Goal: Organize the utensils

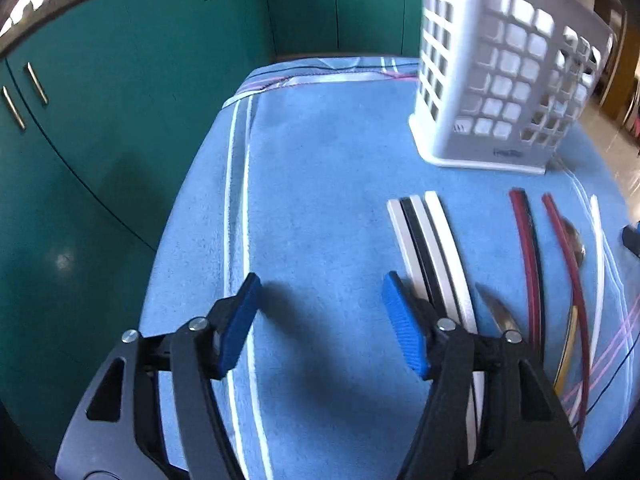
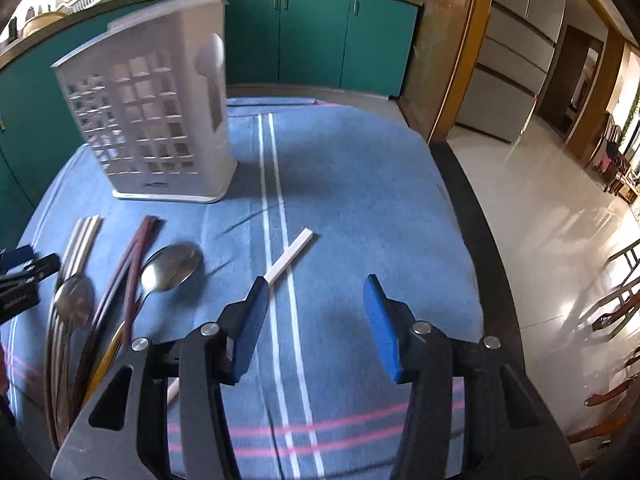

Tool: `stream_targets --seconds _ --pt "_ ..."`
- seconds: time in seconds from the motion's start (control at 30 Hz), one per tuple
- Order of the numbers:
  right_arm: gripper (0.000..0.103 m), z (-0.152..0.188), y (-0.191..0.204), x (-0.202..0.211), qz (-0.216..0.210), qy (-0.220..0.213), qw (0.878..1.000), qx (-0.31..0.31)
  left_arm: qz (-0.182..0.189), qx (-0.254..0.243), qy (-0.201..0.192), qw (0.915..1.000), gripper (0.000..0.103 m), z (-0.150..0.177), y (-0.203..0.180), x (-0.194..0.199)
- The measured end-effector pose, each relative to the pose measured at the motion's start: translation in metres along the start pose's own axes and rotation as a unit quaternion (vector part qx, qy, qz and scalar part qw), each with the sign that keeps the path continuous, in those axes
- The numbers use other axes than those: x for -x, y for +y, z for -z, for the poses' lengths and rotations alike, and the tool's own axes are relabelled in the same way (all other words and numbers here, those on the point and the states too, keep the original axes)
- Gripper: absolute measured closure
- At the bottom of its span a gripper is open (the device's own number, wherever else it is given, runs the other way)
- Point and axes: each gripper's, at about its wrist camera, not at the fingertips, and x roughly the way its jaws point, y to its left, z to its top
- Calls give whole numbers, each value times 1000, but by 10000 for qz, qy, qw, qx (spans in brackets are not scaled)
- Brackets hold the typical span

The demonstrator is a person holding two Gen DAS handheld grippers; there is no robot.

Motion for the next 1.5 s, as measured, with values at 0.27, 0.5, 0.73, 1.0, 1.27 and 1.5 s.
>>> stream_targets --seconds 0.27,0.5,0.73,1.0,1.27,1.5 --pt "53 -19 4 -33 306 208 9993 -5 351 72 -30 9994 35 -12 -11 1" --pt "53 -17 12 -38 255 273 9992 166 713 232 -3 9972 54 -12 -10 3" --pt "61 -19 18 -41 257 261 9989 296 725 350 41 9967 63 -11 5 5" --pt "103 -24 38 -29 -281 304 9966 708 1039 397 221 9935 83 -25 11 -8" --pt "103 -28 28 -13 -296 242 9981 493 1424 392 16 9890 103 -33 7 1" --pt "81 -33 8 -26 -112 417 9990 150 1040 87 -156 9944 84 -40 2 16"
